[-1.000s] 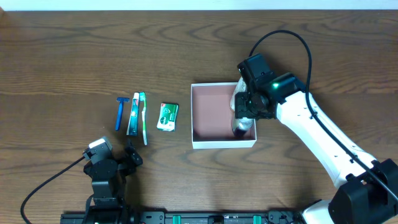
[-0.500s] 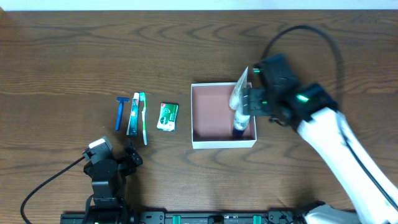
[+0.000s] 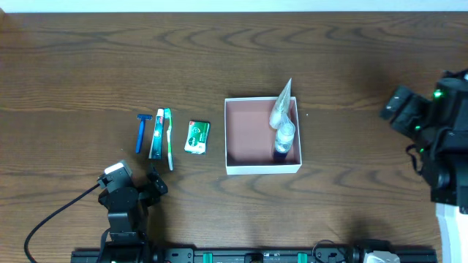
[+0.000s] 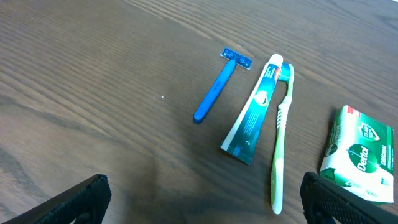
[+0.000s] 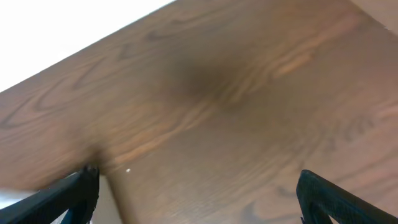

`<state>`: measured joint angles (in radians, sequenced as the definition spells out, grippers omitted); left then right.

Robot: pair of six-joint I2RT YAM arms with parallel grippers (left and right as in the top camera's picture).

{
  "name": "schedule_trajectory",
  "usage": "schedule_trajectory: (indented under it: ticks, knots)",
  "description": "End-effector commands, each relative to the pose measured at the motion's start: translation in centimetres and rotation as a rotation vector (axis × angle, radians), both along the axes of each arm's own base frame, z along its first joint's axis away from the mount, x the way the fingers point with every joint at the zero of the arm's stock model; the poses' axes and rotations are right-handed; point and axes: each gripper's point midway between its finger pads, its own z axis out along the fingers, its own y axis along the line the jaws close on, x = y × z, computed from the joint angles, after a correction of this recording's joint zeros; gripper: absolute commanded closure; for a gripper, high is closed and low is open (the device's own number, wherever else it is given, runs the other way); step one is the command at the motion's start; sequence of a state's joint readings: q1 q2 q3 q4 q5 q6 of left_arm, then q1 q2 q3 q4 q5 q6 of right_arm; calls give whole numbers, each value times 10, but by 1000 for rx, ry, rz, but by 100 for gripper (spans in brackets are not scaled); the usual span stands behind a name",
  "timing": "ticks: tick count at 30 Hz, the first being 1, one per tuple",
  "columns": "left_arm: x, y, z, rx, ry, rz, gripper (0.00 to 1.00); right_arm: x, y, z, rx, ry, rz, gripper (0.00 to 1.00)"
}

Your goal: Pack container

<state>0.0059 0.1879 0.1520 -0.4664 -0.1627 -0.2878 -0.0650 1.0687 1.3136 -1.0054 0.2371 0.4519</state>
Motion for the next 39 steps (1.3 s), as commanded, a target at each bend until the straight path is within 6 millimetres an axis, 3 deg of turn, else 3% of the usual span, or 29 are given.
schedule_trajectory:
  ticks: [1, 6, 12, 17, 20, 22, 25, 31, 35, 39]
  knots:
    - [-2, 2, -7, 4, 14, 8, 2, 4, -8, -6, 16, 24, -20, 1]
    - [6, 5, 6, 9, -50, 23, 2, 15, -10, -18, 20, 58, -23, 1]
    - [12, -7, 19, -43, -96, -23, 2, 23, -11, -33, 25, 109, -23, 1]
    - [13, -11, 69, -27, -105, -61, 2, 26, -11, -39, 27, 131, -23, 1]
    - [18, 0, 103, 19, -34, -19, 2, 27, -11, -40, 27, 134, -23, 1]
    - [28, 3, 121, 60, 64, -24, 2, 27, -11, -40, 27, 134, -23, 1]
    - [50, 4, 130, 83, 227, -51, 2, 27, -11, -40, 27, 134, -23, 1]
    - [106, 5, 109, 107, 475, -95, 2, 27, -11, -40, 27, 134, -23, 1]
    - [142, 8, 73, 171, 555, -167, 2, 27, -11, -40, 27, 134, -23, 1]
    - [155, 19, 36, 181, 636, -178, 2, 27, -11, -40, 27, 134, -23, 1]
